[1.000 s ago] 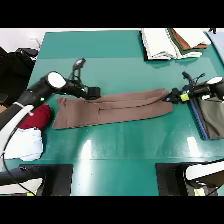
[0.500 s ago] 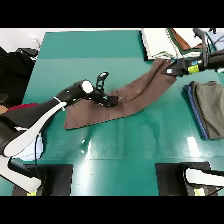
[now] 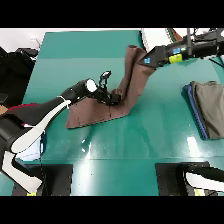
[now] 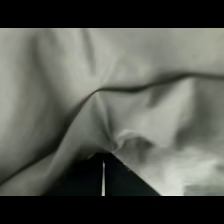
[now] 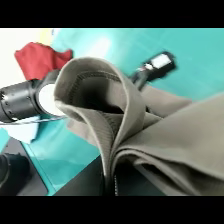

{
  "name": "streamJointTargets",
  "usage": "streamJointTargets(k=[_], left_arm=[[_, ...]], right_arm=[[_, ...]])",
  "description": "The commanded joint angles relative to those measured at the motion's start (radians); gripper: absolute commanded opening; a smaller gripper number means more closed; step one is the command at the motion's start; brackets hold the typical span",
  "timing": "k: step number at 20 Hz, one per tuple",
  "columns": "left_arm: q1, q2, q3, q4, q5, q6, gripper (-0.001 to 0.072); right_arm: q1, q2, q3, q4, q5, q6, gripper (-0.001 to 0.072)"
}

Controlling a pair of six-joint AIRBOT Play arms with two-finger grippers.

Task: Fold the shirts.

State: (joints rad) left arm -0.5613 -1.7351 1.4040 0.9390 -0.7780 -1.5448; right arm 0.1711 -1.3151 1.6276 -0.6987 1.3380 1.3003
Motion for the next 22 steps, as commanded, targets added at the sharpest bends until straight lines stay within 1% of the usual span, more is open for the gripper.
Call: streamJointTargets(k=[1,2,6,8,9,10,11,12,14,16,17,20,22], left_arm=[[0.037,0.053,0.052,0.067,-0.041,-0.039,0.0026],[0.077,0.093,0.066,0.103,-0.065,-0.059,0.0026],[0.307,0.313,0.124,0.271,-0.184,-0.062,0.0026],[0.422,0.437,0.153,0.349,-0.209,-0.061,0.0026],[0.471,0.494,0.166,0.377,-0.208,-0.061,0.0026],[0.511,0.539,0.172,0.391,-0.206,-0.061,0.0026],[0.543,0.576,0.175,0.397,-0.208,-0.06,0.0026],[0.57,0.606,0.175,0.397,-0.213,-0.06,0.0026],[0.594,0.634,0.175,0.397,-0.237,-0.055,0.0026],[0.59,0.634,0.174,0.393,-0.282,-0.042,0.0026],[0.588,0.632,0.174,0.391,-0.299,-0.034,0.0026],[0.566,0.63,0.174,0.387,-0.306,-0.024,0.0026],[0.531,0.63,0.174,0.386,-0.304,-0.018,0.0026]], right_arm=[[0.105,0.0,0.007,0.0,-0.093,0.02,0.0018],[0.134,0.0,0.006,0.0,-0.116,0.02,0.0017],[0.296,-0.048,0.006,0.001,-0.275,0.02,0.0018],[0.409,-0.119,0.006,0.031,-0.399,0.019,0.0019],[0.47,-0.171,0.006,0.084,-0.486,0.002,0.0023],[0.527,-0.223,0.006,0.147,-0.575,-0.066,0.0114],[0.58,-0.28,0.01,0.22,-0.665,-0.143,0.0324],[0.616,-0.338,0.039,0.274,-0.692,-0.184,0.0391],[0.639,-0.414,0.121,0.275,-0.648,-0.239,0.0384],[0.607,-0.416,0.16,0.195,-0.583,-0.237,0.0364],[0.575,-0.393,0.149,0.128,-0.548,-0.22,0.0324],[0.44,-0.287,0.018,-0.038,-0.477,-0.133,0.0325],[0.317,-0.217,-0.115,-0.12,-0.395,-0.067,0.0325]])
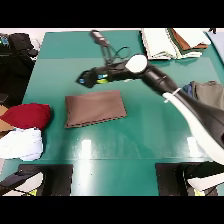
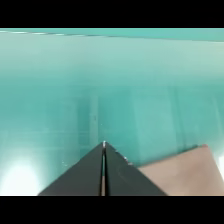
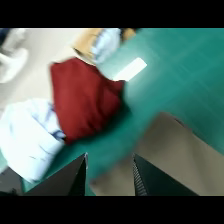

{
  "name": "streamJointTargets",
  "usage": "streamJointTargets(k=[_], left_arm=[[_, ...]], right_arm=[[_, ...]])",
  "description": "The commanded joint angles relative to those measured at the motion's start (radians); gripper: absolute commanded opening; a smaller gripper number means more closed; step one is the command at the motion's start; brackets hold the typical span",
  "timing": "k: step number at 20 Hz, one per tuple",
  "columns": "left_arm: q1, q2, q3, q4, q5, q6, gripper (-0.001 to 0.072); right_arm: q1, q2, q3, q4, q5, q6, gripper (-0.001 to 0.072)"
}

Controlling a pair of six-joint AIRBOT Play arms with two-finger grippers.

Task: Fold the shirts.

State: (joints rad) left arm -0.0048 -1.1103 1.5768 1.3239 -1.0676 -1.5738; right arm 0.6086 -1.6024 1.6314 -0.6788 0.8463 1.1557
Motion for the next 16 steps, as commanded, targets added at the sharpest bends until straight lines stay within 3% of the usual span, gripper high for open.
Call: streamJointTargets(k=[1,2,3,4,9,15,16], left_arm=[[-0.048,0.002,0.001,0.002,-0.01,0.011,0.0026],[-0.071,-0.002,0.001,0.001,-0.005,0.011,0.0026],[-0.095,-0.009,0.001,0.001,-0.004,0.011,0.0027],[-0.116,-0.016,0.001,0.001,-0.005,0.011,0.0026],[-0.196,-0.06,-0.001,0.001,-0.003,0.011,0.0027],[-0.238,-0.095,-0.001,-0.005,-0.005,0.011,0.0027],[-0.238,-0.095,-0.001,-0.004,-0.008,0.011,0.0027]], right_arm=[[-0.182,0.09,-0.176,-0.164,0.134,0.087,0.0327],[-0.252,0.098,-0.229,-0.161,0.173,0.087,0.0413],[-0.312,0.095,-0.272,-0.15,0.197,0.097,0.0592],[-0.367,0.084,-0.311,-0.151,0.217,0.123,0.0627],[-0.449,-0.051,-0.378,-0.014,0.266,0.127,0.0624],[-0.274,-0.265,-0.236,0.109,0.282,0.127,0.0622],[-0.244,-0.298,-0.211,0.138,0.281,0.126,0.0591]])
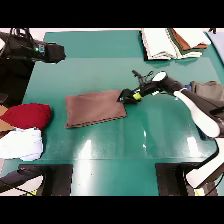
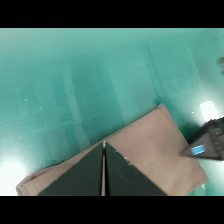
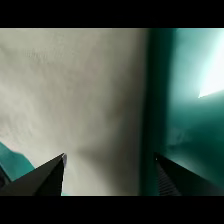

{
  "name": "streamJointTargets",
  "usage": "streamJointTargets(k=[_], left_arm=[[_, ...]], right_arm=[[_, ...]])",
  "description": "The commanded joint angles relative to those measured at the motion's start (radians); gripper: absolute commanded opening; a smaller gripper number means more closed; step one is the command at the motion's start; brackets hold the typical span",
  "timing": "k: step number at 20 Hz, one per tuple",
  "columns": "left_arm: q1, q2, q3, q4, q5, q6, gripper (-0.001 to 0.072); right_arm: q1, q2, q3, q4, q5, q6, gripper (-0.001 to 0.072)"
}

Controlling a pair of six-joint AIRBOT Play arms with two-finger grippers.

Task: Fold the shirts.

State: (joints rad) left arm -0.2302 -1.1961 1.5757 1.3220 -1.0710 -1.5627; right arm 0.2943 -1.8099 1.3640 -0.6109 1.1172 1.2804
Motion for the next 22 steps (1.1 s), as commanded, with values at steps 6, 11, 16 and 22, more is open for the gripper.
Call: streamJointTargets(k=[6,11,16,22], left_arm=[[-0.021,-0.009,0.0,-0.023,-0.009,0.0,0.0026],[-0.136,-0.009,0.0,0.005,0.012,0.0,0.0026],[-0.188,-0.009,0.0,-0.003,0.014,-0.001,0.0026],[-0.188,-0.009,0.0,-0.006,0.025,-0.034,0.0026]], right_arm=[[0.144,-0.145,0.172,0.119,-0.052,-0.077,0.0018],[0.005,0.021,0.189,-0.024,-0.064,-0.066,0.0018],[-0.323,0.251,0.189,-0.277,0.073,0.013,0.0018],[-0.787,0.384,0.189,-0.342,0.162,0.013,0.0018]])
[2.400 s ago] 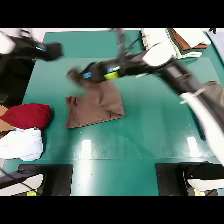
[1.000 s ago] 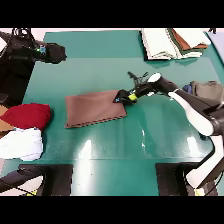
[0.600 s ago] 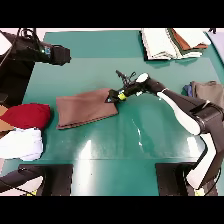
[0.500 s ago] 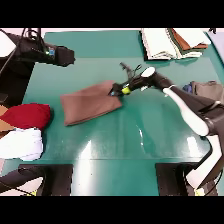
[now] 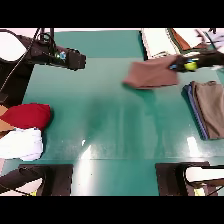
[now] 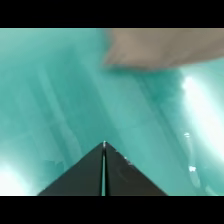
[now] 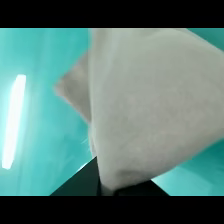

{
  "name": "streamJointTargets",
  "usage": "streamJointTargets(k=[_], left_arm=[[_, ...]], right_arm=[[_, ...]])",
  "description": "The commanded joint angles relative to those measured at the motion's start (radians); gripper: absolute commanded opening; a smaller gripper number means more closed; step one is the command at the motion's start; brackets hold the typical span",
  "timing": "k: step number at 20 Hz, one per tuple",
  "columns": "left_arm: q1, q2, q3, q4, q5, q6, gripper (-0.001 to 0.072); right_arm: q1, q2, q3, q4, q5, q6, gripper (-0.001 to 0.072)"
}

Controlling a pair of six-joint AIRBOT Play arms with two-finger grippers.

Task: Fold the shirts.

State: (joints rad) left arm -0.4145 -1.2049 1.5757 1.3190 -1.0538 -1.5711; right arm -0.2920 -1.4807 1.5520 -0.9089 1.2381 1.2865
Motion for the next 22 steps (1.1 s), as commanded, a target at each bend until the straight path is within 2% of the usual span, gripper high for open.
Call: streamJointTargets(k=[1,6,12,18,22], left_arm=[[-0.003,0.0,0.0,-0.004,0.009,-0.04,0.0027],[-0.004,0.0,0.0,-0.031,0.014,-0.056,0.0026],[-0.004,0.0,0.0,-0.034,0.013,-0.079,0.0027],[-0.004,0.0,0.0,-0.033,0.012,-0.077,0.0026],[-0.003,0.0,0.0,-0.032,-0.001,-0.07,0.0027]], right_arm=[[-0.267,0.055,0.001,-0.038,0.037,0.007,0.0018],[-0.468,0.014,0.002,0.115,-0.027,-0.033,0.0018],[-0.469,0.011,0.105,0.157,-0.082,-0.061,0.0018],[-0.476,0.012,0.294,0.149,-0.003,-0.06,0.0018],[-0.512,0.037,0.289,0.147,0.076,-0.056,0.0018]])
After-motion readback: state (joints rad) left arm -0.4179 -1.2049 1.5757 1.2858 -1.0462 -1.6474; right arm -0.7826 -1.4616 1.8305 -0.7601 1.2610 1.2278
